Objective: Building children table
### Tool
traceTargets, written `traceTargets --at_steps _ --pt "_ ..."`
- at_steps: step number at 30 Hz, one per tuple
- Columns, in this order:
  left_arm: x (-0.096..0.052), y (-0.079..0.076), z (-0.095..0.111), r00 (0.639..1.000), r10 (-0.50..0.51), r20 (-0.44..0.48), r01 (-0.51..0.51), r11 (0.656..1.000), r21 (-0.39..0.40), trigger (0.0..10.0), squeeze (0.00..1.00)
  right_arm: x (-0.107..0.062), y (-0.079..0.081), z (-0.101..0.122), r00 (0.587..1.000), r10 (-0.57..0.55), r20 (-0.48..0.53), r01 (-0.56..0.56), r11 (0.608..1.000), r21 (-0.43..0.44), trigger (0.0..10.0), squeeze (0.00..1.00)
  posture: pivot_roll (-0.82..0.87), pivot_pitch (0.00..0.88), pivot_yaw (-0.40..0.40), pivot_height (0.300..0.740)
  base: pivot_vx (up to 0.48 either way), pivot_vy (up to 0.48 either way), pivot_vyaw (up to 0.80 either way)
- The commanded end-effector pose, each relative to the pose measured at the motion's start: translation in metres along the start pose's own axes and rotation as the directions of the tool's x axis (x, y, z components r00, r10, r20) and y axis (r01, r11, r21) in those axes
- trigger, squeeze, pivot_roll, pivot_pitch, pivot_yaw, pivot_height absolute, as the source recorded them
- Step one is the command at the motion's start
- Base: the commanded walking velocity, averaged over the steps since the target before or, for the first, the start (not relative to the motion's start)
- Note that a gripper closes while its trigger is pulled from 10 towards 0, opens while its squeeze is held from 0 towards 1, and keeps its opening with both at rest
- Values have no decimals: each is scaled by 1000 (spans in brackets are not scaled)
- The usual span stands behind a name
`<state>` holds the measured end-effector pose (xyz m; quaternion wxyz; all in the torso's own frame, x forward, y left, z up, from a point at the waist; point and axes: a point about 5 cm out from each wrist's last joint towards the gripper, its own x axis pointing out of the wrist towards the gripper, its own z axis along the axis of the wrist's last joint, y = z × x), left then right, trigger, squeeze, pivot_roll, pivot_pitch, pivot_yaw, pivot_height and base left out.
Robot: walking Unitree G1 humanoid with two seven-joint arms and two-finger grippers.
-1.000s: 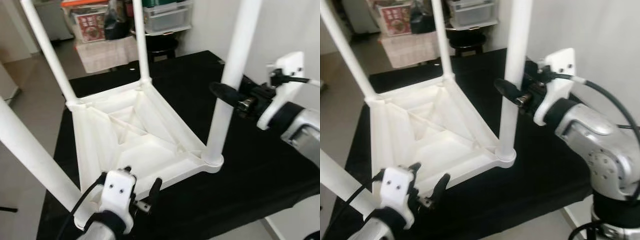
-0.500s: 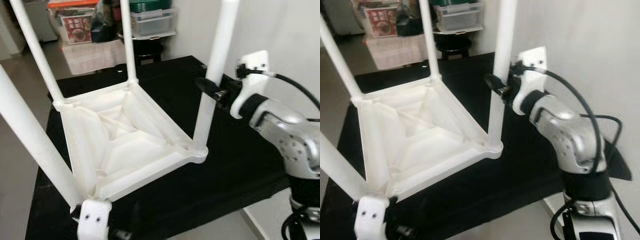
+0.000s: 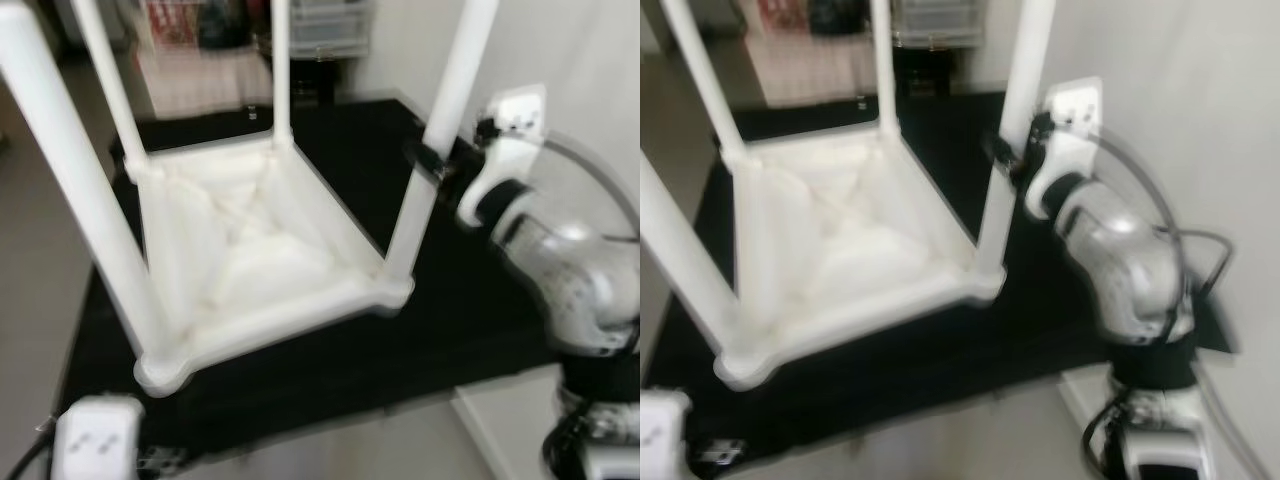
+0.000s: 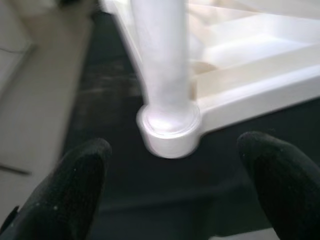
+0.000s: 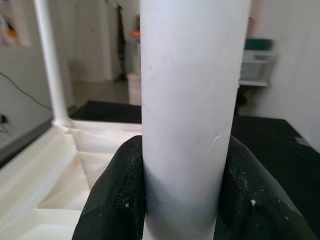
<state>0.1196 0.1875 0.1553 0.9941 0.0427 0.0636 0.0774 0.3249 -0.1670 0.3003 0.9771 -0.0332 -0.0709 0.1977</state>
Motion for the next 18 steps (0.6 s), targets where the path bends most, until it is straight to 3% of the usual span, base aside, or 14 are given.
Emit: traceTargets --at_steps 1,9,13,18 --pt "4 3 4 1000 9 25 -9 1000 14 10000 0 4 17 -36 981 95 -167 -89 995 42 10000 0 -26 122 -43 740 0 0 0" --pt "30 19 20 986 59 157 -68 996 49 10000 0 5 23 -27 983 135 -124 -132 991 32 10000 0 -44 121 -48 740 0 0 0" --pt "35 21 21 984 57 168 -67 996 56 10000 0 4 23 -27 982 135 -129 -133 991 28 10000 0 -49 119 -46 740 0 0 0" --pt "53 29 20 977 89 192 -100 994 50 10000 0 3 22 -27 983 128 -132 -126 992 22 10000 0 -57 118 -45 740 0 0 0"
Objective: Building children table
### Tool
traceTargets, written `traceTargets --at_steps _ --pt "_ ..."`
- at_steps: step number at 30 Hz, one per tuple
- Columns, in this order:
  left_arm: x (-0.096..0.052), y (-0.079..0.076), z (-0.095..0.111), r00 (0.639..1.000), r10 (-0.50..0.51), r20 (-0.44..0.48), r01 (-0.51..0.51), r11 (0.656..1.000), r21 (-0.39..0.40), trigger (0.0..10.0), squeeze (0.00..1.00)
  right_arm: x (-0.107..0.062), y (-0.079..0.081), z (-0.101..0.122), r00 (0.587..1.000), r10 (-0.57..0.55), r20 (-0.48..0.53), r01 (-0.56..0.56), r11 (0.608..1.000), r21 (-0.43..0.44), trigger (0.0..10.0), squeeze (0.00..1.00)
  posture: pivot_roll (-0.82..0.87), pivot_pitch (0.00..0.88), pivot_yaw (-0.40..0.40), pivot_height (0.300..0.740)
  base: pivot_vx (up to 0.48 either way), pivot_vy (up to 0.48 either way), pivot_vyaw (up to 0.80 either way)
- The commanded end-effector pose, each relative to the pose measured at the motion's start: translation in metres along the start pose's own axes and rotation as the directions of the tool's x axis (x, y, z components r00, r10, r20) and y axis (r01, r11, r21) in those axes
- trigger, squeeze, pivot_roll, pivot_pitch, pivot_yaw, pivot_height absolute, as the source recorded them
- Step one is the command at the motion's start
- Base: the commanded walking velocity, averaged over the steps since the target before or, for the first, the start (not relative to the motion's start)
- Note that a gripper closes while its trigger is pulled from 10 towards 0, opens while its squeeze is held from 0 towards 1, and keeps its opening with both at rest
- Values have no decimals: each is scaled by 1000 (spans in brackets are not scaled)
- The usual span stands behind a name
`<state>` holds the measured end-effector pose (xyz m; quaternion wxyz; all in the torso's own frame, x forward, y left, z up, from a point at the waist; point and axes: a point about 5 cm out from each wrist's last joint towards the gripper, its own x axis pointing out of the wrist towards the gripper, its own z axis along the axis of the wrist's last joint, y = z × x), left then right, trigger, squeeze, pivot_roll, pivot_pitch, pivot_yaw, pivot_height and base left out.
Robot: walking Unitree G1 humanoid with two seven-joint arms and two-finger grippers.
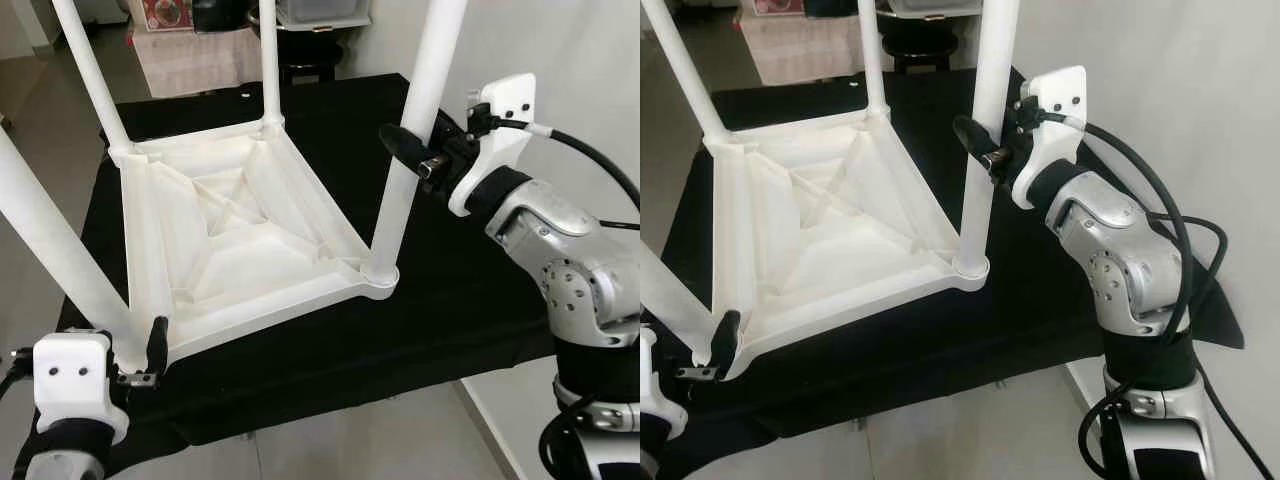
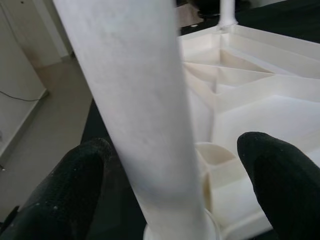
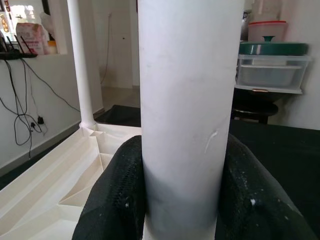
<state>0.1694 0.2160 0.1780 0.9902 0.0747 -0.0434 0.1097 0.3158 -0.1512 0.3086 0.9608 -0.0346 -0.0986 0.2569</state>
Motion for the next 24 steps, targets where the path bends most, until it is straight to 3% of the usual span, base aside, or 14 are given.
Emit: traceTargets --at_steps 1,6,14,15,17,18,19,24 --pt "2 5 -8 1000 15 -24 -14 1000 19 10000 0 2 5 -38 982 10 -190 -4 999 33 10000 0 -57 118 -45 740 0 0 0" --pt "14 7 -24 998 21 -57 -23 999 -30 10000 0 2 6 -37 983 16 -182 -10 999 33 10000 0 -70 119 -44 740 0 0 0" --pt "18 8 -41 994 33 -103 -41 996 -79 10000 0 1 5 -35 983 12 -182 -7 1000 26 10000 0 -81 123 -41 740 0 0 0" --pt "17 9 -43 994 33 -105 -42 996 -82 9137 0 0 5 -35 983 9 -182 -5 1000 26 10000 0 -81 124 -44 740 0 0 0" --pt "17 9 -43 994 33 -105 -42 996 -82 9137 0 0 5 -35 983 9 -182 -5 1000 26 10000 0 -81 124 -44 740 0 0 0" --pt "18 10 -47 994 33 -104 -43 995 -89 3569 0 0 4 -35 983 9 -182 -4 1000 25 10000 0 -75 124 -46 740 0 0 0" --pt "19 12 -52 994 34 -107 -44 995 -93 0 0 1 5 -35 983 9 -182 -4 1000 25 10000 0 -75 123 -48 740 0 0 0" --pt "21 16 -57 993 47 -108 -58 993 -105 0 0 2 5 -35 983 9 -182 -4 1000 26 10000 0 -78 121 -50 740 0 0 0"
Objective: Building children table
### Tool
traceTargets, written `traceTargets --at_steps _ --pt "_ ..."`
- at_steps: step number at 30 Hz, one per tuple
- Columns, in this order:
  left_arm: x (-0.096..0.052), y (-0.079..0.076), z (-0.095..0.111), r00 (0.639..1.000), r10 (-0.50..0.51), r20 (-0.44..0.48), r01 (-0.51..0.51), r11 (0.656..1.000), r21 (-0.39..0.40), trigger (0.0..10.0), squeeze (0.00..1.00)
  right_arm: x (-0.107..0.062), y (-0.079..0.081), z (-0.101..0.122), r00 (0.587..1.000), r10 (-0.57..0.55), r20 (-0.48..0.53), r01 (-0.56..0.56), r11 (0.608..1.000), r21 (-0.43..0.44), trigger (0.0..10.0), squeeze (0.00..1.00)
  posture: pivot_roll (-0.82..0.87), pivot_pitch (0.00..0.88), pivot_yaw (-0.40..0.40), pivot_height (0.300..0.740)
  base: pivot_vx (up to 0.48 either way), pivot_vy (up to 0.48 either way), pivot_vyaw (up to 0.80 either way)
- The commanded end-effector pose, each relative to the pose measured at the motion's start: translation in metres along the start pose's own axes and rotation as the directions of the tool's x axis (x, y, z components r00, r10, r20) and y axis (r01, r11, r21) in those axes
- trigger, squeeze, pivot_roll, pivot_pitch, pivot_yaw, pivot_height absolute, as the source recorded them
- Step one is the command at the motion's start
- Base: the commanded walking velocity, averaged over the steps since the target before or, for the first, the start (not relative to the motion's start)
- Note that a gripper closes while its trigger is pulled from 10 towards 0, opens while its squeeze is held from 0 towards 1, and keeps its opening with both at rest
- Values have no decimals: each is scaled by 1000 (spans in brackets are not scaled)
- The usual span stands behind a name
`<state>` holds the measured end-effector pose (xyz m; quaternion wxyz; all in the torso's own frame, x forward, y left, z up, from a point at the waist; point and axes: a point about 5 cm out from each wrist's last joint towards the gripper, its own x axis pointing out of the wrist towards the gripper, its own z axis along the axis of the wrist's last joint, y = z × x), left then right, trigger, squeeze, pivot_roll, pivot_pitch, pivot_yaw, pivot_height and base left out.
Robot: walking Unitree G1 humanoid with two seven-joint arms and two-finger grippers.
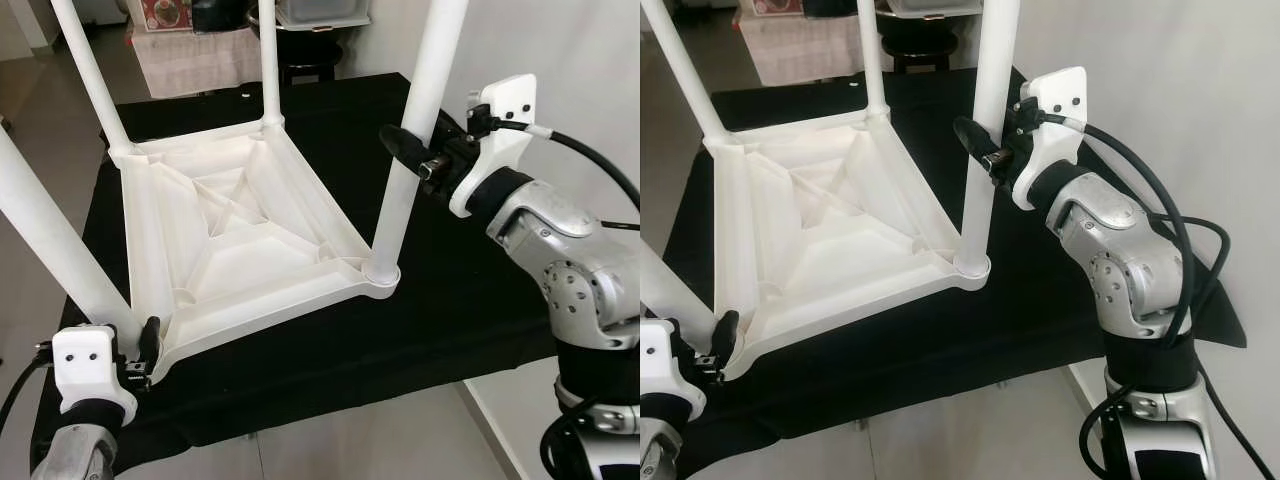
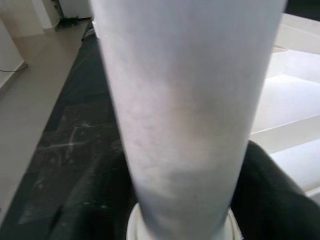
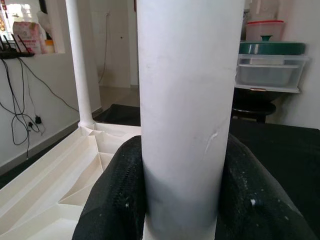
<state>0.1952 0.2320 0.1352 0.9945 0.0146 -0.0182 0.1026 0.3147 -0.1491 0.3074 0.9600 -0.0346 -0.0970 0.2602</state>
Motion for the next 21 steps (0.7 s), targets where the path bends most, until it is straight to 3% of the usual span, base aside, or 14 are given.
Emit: traceTargets --at_steps 1,9,15,16,17,20,21 --pt "-1 16 -11 996 79 -36 -79 997 -1 0 0 3 3 -34 984 2 -178 3 1000 26 10000 0 -78 121 -50 740 0 0 0" --pt "4 25 -6 995 101 7 -101 995 15 0 0 4 -1 -32 984 -19 -175 23 999 24 10000 0 -80 118 -48 740 0 0 0" --pt "11 33 16 989 112 94 -117 992 46 0 0 5 -8 -32 981 -70 -182 75 997 19 10000 0 -79 112 -49 740 0 0 0" --pt "16 38 31 983 109 148 -119 991 62 0 0 5 -11 -33 978 -94 -184 100 995 23 10000 0 -76 110 -49 740 0 0 0" --pt "16 38 31 983 109 148 -119 991 62 0 0 5 -11 -33 978 -94 -184 100 995 23 10000 0 -76 110 -49 740 0 0 0" --pt "36 53 107 930 26 366 -85 986 145 0 0 8 -20 -37 966 -167 -200 178 983 38 10000 0 -59 99 -49 740 0 0 0" --pt "36 53 107 930 26 366 -85 986 145 0 0 8 -20 -37 966 -167 -200 178 983 38 10000 0 -59 99 -49 740 0 0 0"
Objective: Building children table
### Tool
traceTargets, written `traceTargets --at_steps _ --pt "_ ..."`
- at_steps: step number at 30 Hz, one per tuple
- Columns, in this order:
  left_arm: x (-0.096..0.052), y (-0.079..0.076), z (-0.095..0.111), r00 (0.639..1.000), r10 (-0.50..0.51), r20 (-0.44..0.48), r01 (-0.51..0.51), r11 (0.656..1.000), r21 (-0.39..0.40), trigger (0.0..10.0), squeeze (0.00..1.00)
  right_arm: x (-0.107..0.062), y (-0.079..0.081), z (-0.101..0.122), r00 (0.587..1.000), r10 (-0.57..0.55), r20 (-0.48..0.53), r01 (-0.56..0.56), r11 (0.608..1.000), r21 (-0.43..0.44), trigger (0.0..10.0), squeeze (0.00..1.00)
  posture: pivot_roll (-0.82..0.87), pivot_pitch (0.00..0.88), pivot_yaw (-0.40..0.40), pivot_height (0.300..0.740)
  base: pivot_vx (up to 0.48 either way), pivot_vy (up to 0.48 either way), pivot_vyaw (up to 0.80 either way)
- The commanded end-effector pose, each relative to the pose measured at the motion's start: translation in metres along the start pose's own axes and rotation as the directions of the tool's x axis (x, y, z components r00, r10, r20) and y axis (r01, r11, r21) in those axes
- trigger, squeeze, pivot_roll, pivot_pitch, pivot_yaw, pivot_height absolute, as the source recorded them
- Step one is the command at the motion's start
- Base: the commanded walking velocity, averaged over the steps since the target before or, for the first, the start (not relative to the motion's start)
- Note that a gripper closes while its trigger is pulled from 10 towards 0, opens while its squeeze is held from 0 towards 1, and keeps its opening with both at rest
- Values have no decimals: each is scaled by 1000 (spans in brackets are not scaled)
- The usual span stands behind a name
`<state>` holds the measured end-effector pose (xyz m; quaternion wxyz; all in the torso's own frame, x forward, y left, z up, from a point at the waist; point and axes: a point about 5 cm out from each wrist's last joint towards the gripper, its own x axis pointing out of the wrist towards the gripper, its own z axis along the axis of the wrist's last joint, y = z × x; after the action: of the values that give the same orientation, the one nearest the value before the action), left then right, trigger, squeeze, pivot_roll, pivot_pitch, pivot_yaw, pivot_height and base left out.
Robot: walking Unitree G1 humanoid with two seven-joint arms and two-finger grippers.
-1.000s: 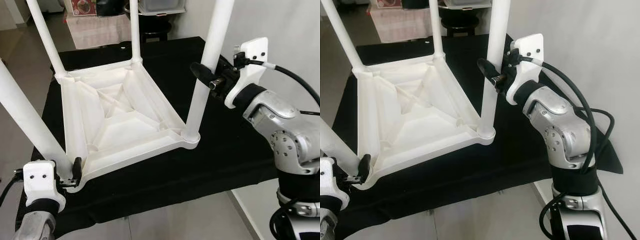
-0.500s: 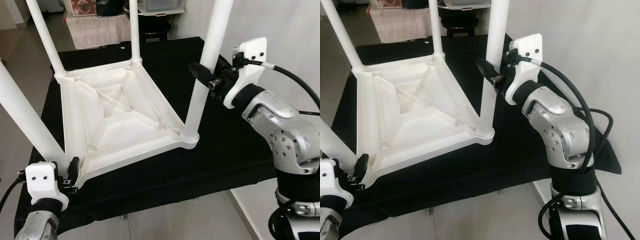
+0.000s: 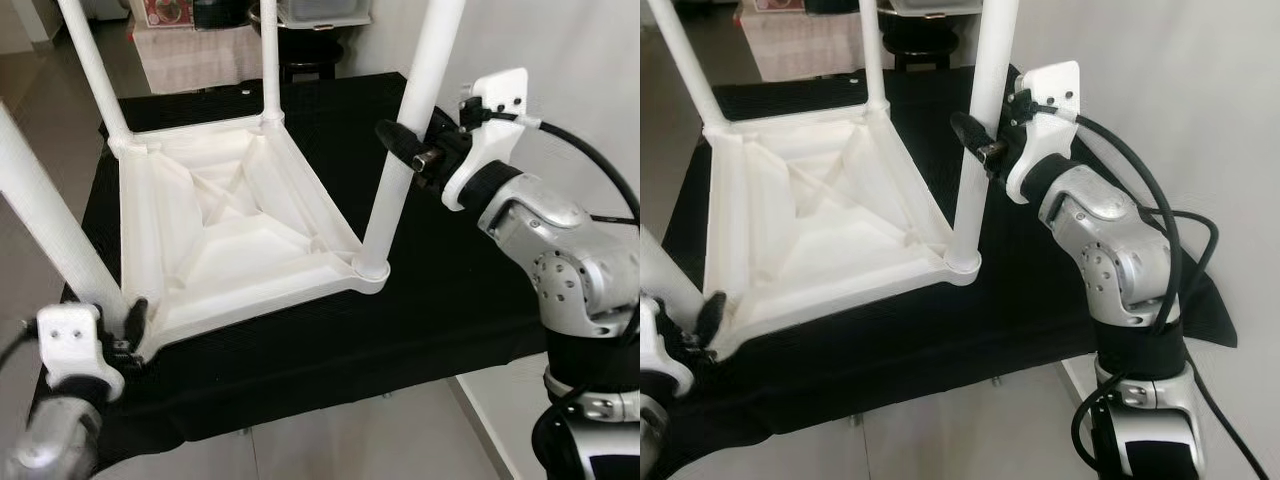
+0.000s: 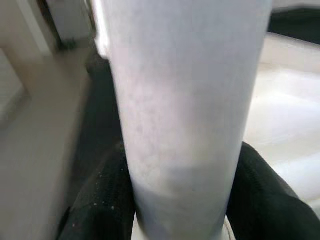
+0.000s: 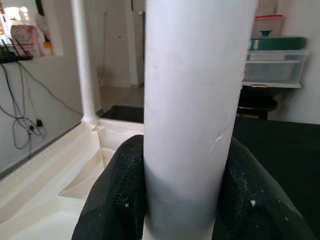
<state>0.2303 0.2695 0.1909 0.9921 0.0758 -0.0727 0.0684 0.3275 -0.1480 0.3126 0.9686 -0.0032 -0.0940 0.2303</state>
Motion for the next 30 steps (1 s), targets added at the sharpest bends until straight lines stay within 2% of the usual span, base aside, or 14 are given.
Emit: traceTargets --at_steps 1,4,7,12,16,18,20,21,22,25,26,28,29,30 --pt "7 34 83 943 70 324 -107 989 99 0 0 -2 -19 -41 968 -140 -208 141 990 -9 10000 0 -46 92 -47 740 0 0 0" --pt "27 40 154 881 -78 467 -28 976 215 0 0 2 -22 -49 951 -194 -241 202 979 7 10000 0 -26 87 -36 740 0 0 0" --pt "30 39 169 866 -114 488 -9 970 243 0 0 3 -22 -51 947 -203 -250 212 977 10 10000 0 -26 87 -36 740 0 0 0" --pt "57 14 244 761 -338 553 162 925 343 0 0 5 -19 -91 848 -331 -415 401 911 93 10000 0 8 80 -19 740 0 0 0" --pt "73 -1 269 711 -418 565 249 902 354 0 0 7 -5 -118 801 -323 -504 466 865 185 10000 0 9 79 -10 740 0 0 0" --pt "91 -27 287 651 -509 564 370 861 350 784 0 11 3 -147 751 -335 -570 557 784 273 10000 0 12 81 8 740 0 0 0" --pt "91 -27 287 651 -509 564 370 861 350 784 0 11 3 -147 751 -335 -570 557 784 273 10000 0 12 81 8 740 0 0 0" --pt "96 -36 292 628 -541 560 413 841 349 784 0 13 4 -155 734 -345 -585 590 749 300 10000 0 12 81 8 740 0 0 0" --pt "100 -49 296 594 -584 553 465 811 356 2157 0 14 3 -163 701 -367 -611 637 708 306 10000 0 10 85 20 740 0 0 0" --pt "103 -60 299 565 -620 545 506 782 364 2157 0 15 -1 -169 676 -389 -625 668 681 299 10000 0 12 93 30 740 0 0 0" --pt "105 -72 303 530 -653 542 552 750 365 4941 0 15 -7 -174 652 -413 -636 696 658 287 10000 0 14 101 34 740 0 0 0" --pt "106 -81 305 505 -674 540 581 728 365 4941 0 15 -10 -177 637 -427 -642 713 643 280 10000 0 14 101 34 740 0 0 0" --pt "106 -94 307 465 -703 538 622 692 367 10000 0 11 -19 -182 605 -458 -651 747 610 265 10000 0 24 118 47 740 0 0 0" --pt "106 -94 307 465 -703 538 622 692 367 10000 0 11 -19 -182 605 -458 -651 747 610 265 10000 0 24 118 47 740 0 0 0"
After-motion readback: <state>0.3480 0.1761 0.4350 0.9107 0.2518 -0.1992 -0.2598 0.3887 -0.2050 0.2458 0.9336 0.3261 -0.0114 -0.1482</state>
